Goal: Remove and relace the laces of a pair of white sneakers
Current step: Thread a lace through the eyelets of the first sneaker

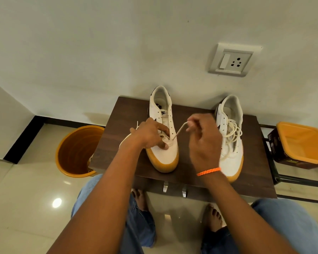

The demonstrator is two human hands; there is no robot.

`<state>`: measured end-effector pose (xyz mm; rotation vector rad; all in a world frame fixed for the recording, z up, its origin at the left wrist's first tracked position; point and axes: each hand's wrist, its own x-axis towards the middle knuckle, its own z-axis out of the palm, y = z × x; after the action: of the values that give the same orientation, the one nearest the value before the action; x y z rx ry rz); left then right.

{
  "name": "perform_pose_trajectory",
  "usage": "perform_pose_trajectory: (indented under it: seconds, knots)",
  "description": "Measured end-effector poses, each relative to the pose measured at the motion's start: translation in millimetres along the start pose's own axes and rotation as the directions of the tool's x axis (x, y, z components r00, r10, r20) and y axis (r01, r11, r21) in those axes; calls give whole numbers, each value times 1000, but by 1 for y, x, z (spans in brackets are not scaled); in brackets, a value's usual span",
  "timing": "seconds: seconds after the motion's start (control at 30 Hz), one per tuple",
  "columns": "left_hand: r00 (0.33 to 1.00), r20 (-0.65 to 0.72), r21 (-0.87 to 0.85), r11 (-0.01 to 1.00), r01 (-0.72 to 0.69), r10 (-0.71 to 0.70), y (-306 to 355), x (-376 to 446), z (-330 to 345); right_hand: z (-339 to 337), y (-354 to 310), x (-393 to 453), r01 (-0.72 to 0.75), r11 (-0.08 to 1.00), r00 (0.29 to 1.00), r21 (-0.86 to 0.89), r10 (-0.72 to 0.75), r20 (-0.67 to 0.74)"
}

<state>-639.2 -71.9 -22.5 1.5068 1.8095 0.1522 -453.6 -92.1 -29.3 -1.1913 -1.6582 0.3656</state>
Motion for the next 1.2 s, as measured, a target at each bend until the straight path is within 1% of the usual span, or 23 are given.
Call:
perform_pose_trajectory:
  seconds: [0.07, 0.1, 0.13, 0.17, 0.2, 0.23, 0.3, 0.33, 0.37, 0.43, 0.5, 0.57, 0.67, 0.77, 0.87, 0.93, 0.97, 1.0, 1.07, 1.1, 1.13, 1.2]
  knots:
    - [1000, 2, 18, 1000, -2, 2, 4, -2, -2, -20, -11, 19, -112, 979, 984, 172, 133, -115]
    - [1000, 9, 13, 1000, -9, 9, 5, -3, -2, -28, -14, 25, -180, 952, 967, 248, 217, -133]
    - [1000, 12, 7, 1000, -16, 16, 5, -3, -2, -34, -14, 27, -254, 914, 946, 316, 303, -115]
    - [1000, 14, 11, 1000, -20, 20, 6, -4, -3, -36, -13, 25, -338, 868, 921, 365, 384, -62]
    - [1000, 13, 19, 1000, -22, 22, 6, -4, -2, -34, -10, 18, -431, 821, 889, 376, 457, 21]
    - [1000, 12, 27, 999, -29, 29, 6, -3, -2, -29, -4, 10, -530, 777, 844, 339, 523, 121]
    - [999, 9, 30, 999, -42, 42, 7, -2, -1, -14, 8, -8, -688, 706, 715, 170, 617, 328]
    - [999, 6, 31, 999, -44, 44, 7, -2, -1, -5, 12, -15, -712, 697, 666, 86, 631, 398]
    - [999, 4, 33, 999, -42, 42, 7, -2, -1, 4, 14, -20, -689, 724, 664, 20, 620, 417]
    - [999, 3, 34, 998, -47, 47, 5, 0, -1, 16, 16, -24, -557, 827, 763, -74, 545, 347]
    - [998, 2, 33, 998, -62, 62, 3, 1, 0, 23, 15, -22, -453, 887, 844, -93, 460, 277]
    - [998, 4, 48, 997, -64, 64, 4, 0, 0, 25, 19, -21, -411, 908, 872, -79, 417, 257]
    - [998, 0, 94, 994, -58, 58, 4, 0, -1, 29, 25, -20, -382, 920, 879, -89, 392, 271]
    - [998, 6, 113, 992, -56, 56, 5, 0, -2, 32, 23, -16, -445, 895, 865, 7, 428, 260]
    - [998, 6, 121, 991, -56, 55, 4, 0, -2, 18, 15, 7, -453, 868, 892, 203, 443, 95]
    - [998, 3, 127, 989, -70, 70, 4, 0, -2, 7, 9, 22, -439, 831, 888, 342, 460, 21]
    - [997, 3, 136, 987, -80, 80, 5, 0, -2, 5, 8, 25, -453, 811, 880, 370, 474, 37]
    - [996, 7, 148, 985, -89, 88, 5, 0, -2, 4, 8, 23, -489, 803, 868, 340, 488, 95]
    - [995, 15, 167, 981, -100, 99, 6, -1, -3, 10, 13, 9, -542, 826, 826, 155, 489, 281]
    - [995, 14, 166, 981, -102, 101, 6, -1, -3, 14, 16, 0, -531, 845, 800, 63, 475, 366]
    - [995, 10, 163, 981, -103, 103, 6, -1, -3, 18, 19, -6, -495, 869, 788, -11, 454, 416]
    - [995, 14, 166, 981, -102, 101, 5, 0, -2, 23, 21, -12, -389, 913, 814, -123, 403, 419]
